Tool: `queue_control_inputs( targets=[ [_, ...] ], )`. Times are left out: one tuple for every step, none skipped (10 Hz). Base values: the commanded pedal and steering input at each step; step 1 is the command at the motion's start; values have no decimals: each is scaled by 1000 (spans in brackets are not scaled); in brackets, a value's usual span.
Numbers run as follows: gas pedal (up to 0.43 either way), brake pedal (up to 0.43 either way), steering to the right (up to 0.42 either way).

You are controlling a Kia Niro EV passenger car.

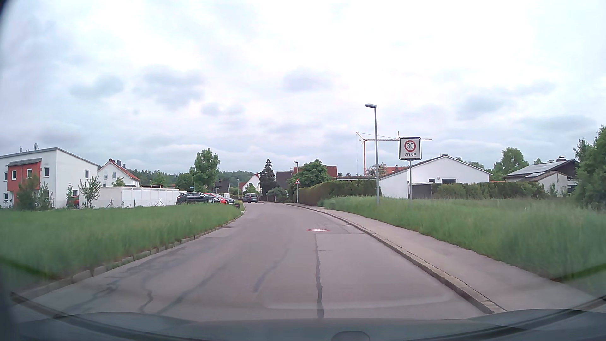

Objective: Follow the waypoints while adhering to traffic rules and regulations

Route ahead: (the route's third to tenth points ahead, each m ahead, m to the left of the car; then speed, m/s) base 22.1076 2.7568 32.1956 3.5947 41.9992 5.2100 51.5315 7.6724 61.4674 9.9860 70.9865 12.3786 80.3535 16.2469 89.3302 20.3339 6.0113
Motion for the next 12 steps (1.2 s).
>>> queue_control_inputs(
  targets=[
    [79, 0, 0],
    [79, 0, 0],
    [79, 0, -2],
    [87, 0, -5],
    [87, 0, -10],
    [87, 0, -11],
    [87, 0, -11],
    [87, 0, -11],
    [87, 0, -12],
    [87, 0, -13],
    [87, 0, -15],
    [87, 0, -16]
  ],
)
